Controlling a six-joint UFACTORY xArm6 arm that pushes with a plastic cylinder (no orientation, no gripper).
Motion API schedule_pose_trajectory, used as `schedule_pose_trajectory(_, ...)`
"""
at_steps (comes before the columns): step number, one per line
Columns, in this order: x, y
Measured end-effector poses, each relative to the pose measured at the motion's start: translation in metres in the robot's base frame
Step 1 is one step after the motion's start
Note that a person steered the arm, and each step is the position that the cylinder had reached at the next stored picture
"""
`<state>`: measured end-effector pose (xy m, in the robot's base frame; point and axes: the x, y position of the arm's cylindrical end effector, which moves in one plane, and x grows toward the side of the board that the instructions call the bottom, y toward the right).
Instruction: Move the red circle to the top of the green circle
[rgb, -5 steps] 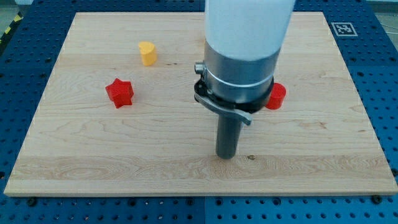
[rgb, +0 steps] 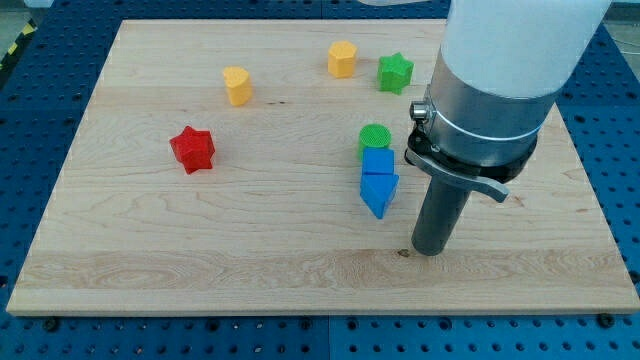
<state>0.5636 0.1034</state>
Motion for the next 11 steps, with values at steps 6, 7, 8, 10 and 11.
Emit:
schedule_pose_trajectory(6, -0.024, 0.019)
schedule_pose_trajectory(7, -0.024, 0.032)
schedule_pose_trajectory(8, -0.029, 0.053)
schedule_pose_trajectory(10, -0.084, 0.046)
schedule_pose_trajectory(11, -0.095, 0.043)
